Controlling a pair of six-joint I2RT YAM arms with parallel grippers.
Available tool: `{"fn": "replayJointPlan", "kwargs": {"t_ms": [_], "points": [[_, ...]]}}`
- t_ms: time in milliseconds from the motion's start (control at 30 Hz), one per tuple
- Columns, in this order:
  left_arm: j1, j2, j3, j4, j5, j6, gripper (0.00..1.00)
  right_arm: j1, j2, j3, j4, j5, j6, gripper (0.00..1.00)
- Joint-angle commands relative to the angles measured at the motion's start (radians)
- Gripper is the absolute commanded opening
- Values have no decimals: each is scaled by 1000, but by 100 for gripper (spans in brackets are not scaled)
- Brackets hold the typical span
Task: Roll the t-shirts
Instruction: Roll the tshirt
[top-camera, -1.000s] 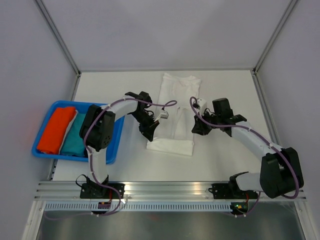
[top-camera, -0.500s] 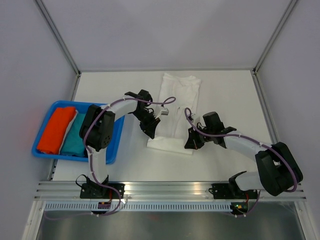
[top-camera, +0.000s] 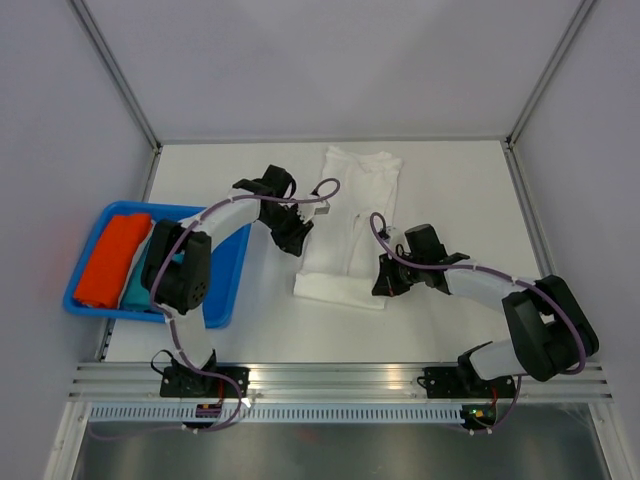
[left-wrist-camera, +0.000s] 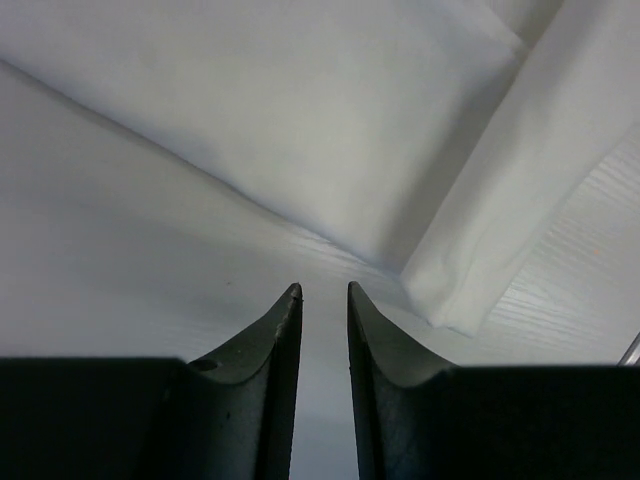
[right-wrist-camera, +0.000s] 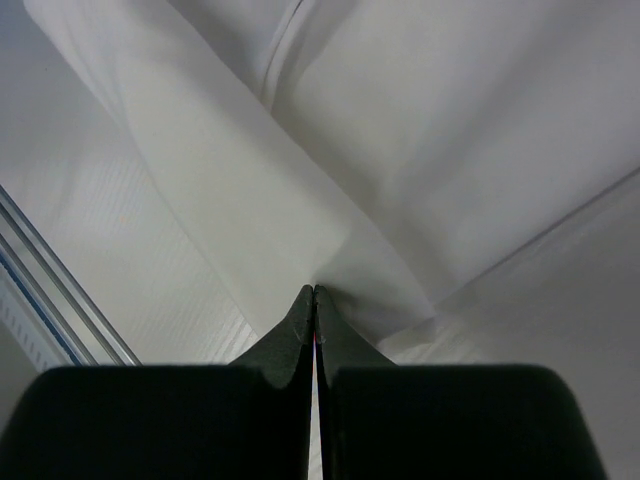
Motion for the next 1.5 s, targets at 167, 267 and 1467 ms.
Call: {"fn": "replayJointPlan", "kwargs": {"t_ms": [167, 267, 1467], "points": [[-127, -278, -202, 64, 54, 157, 24, -8, -26, 8, 41, -6, 19, 0], [-142, -231, -243, 62, 25, 207, 22, -9, -8, 22, 21, 22, 22, 0], [-265, -385, -636, 501, -217, 448, 46, 74, -421, -21, -102, 55, -532, 50]]}}
